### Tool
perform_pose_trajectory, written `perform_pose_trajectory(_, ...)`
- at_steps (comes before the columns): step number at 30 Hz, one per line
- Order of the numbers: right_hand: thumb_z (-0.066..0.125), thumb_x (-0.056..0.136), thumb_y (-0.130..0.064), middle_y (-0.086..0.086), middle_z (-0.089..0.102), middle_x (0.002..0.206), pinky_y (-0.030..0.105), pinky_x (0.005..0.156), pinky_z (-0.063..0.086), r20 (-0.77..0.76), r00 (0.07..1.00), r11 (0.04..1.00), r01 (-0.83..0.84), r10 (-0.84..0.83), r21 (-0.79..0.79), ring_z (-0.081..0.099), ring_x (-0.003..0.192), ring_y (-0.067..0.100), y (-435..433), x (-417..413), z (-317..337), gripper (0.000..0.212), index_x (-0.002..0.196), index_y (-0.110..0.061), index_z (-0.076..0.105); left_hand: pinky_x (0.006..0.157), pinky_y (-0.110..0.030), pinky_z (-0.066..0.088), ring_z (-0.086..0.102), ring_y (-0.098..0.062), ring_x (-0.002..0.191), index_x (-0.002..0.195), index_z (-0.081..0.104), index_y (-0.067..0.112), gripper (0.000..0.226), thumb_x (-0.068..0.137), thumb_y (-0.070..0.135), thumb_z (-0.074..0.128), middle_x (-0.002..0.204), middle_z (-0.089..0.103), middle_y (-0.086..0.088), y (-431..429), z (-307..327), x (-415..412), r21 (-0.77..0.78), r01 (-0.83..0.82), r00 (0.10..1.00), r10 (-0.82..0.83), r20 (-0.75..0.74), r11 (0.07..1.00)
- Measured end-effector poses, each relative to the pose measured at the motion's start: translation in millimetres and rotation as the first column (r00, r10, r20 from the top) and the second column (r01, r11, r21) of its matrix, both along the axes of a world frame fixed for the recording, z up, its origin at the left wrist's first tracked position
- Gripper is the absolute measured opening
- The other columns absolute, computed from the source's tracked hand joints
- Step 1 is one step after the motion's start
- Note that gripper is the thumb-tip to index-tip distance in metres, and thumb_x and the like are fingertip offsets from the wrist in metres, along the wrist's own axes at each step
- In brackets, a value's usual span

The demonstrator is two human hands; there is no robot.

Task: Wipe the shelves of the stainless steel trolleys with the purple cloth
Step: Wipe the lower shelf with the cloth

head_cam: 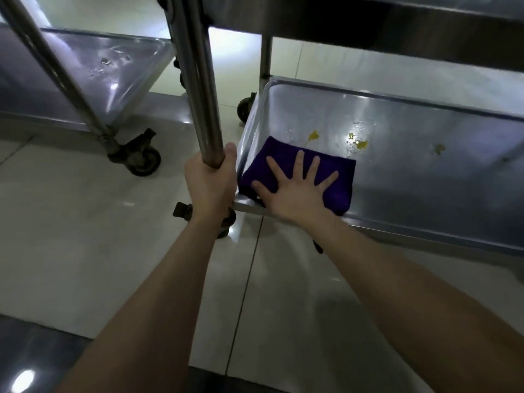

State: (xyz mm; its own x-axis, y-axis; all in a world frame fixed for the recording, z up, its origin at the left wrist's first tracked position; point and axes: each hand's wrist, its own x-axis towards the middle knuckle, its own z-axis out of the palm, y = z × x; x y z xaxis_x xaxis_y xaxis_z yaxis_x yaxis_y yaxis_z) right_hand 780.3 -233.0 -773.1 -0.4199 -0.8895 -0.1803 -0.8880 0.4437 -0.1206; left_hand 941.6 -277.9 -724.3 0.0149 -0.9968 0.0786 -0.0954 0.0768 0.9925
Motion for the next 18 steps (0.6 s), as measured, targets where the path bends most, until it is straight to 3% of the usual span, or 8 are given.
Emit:
perform_pose_trajectory(3,0.012,0.09,-0.095,0.017,-0.024,0.177,0.088,0.108,-0.019,0.042,0.999,1.0,0.015,-0.016,0.02,-0.026,0.157,0.055,-54.8,-20.2,13.0,0.091,0.168,-0.052,-0.006,0.058,-0.038,0.045,0.05,-0.026,0.06,0.075,0.052,-0.013,0.053,0.097,0.032,0.07,0.066,0.049,-0.017,-2.8,-1.2,2.1,0.009,0.017,1.0,-0.017,-0.005,1.0)
perform_pose_trajectory(6,0.013,0.093,-0.092,0.02,-0.021,0.177,0.089,0.108,-0.017,0.014,1.0,0.999,0.026,-0.026,0.021,-0.024,0.156,0.058,-83.8,-19.7,14.0,0.09,0.17,-0.048,-0.005,0.056,-0.034,0.051,0.056,-0.022,0.059,0.077,0.061,0.0,0.038,0.098,0.029,0.072,0.067,0.052,-0.015,-6.4,-0.1,5.2,0.001,0.016,1.0,-0.016,0.02,1.0)
perform_pose_trajectory(8,0.01,0.094,-0.091,0.019,-0.02,0.177,0.089,0.109,-0.018,-0.007,1.0,1.0,-0.005,0.005,0.013,-0.023,0.158,0.056,-70.2,-14.5,8.9,0.088,0.169,-0.048,-0.005,0.057,-0.033,0.055,0.059,-0.017,0.058,0.08,0.064,0.008,0.03,0.098,0.031,0.072,0.065,0.054,-0.01,-6.8,-0.1,5.5,0.003,0.02,0.999,-0.02,0.048,1.0)
perform_pose_trajectory(14,0.014,0.099,-0.085,0.008,-0.018,0.179,0.08,0.116,-0.021,0.034,0.994,0.994,-0.1,0.102,-0.053,-0.022,0.162,0.041,16.2,-24.0,-1.5,0.076,0.167,-0.056,0.002,0.067,-0.036,0.056,0.065,-0.017,0.063,0.08,0.072,0.004,0.039,0.098,0.038,0.074,0.065,0.064,-0.004,-6.6,3.4,9.9,0.048,0.019,0.995,-0.024,0.099,0.999)
perform_pose_trajectory(16,0.017,0.099,-0.085,0.003,-0.018,0.18,0.077,0.12,-0.018,0.08,0.994,0.997,-0.073,0.075,-0.019,-0.023,0.163,0.036,37.4,-46.2,2.0,0.074,0.166,-0.059,0.002,0.071,-0.035,0.054,0.066,-0.016,0.07,0.086,0.074,0.004,0.037,0.098,0.039,0.077,0.072,0.069,-0.001,-9.0,6.9,10.3,0.078,0.018,0.983,-0.031,0.178,0.997)
perform_pose_trajectory(18,0.016,0.098,-0.088,0.0,-0.02,0.179,0.074,0.121,-0.018,0.1,0.993,0.998,-0.063,0.062,0.006,-0.025,0.163,0.032,51.0,-64.7,4.4,0.074,0.165,-0.061,0.001,0.081,-0.037,0.054,0.067,-0.018,0.084,0.104,0.068,0.004,0.042,0.09,0.04,0.084,0.09,0.07,0.0,-2.5,12.5,16.1,0.087,-0.068,0.952,0.039,0.302,0.994)
